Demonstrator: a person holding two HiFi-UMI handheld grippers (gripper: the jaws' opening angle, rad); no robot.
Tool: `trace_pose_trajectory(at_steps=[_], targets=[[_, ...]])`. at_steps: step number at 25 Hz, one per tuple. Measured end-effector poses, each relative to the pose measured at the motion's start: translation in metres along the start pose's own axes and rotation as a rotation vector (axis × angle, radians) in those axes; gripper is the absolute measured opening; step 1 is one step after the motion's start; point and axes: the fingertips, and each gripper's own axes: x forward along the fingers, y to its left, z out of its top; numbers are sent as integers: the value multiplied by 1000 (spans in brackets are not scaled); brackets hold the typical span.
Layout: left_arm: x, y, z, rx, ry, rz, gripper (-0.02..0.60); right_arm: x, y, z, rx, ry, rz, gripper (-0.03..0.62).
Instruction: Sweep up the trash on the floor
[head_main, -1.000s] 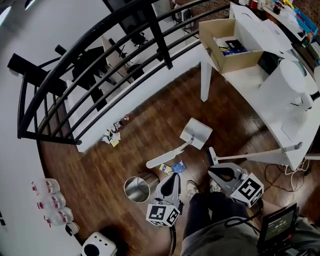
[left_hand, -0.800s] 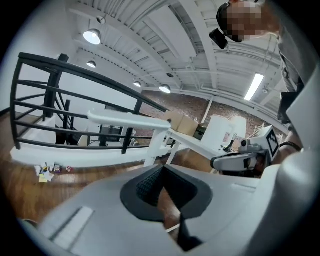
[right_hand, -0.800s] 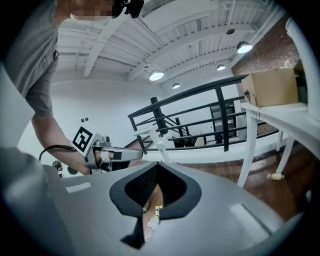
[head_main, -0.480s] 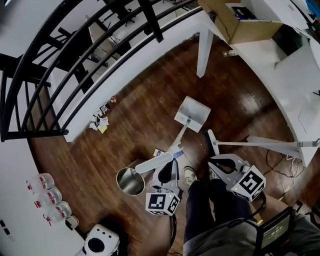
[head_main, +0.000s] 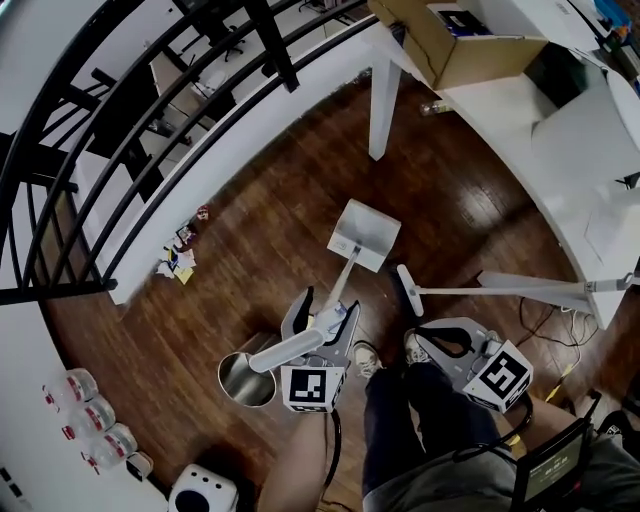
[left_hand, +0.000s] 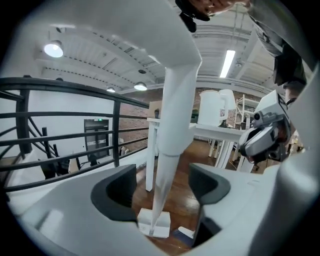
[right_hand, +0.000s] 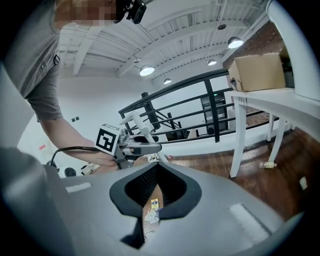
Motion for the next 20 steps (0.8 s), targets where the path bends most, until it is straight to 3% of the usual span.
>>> trace_pose_trajectory(at_steps=[2, 4, 20], targets=[[5, 1, 5, 14, -15, -3, 226, -4, 1, -1, 21, -8, -14, 2], [7, 2, 12, 12, -19, 2, 43, -8, 2, -1, 51, -20, -28, 2], [2, 7, 48, -3, -49, 24, 41, -54, -22, -40, 99, 46, -131, 3]])
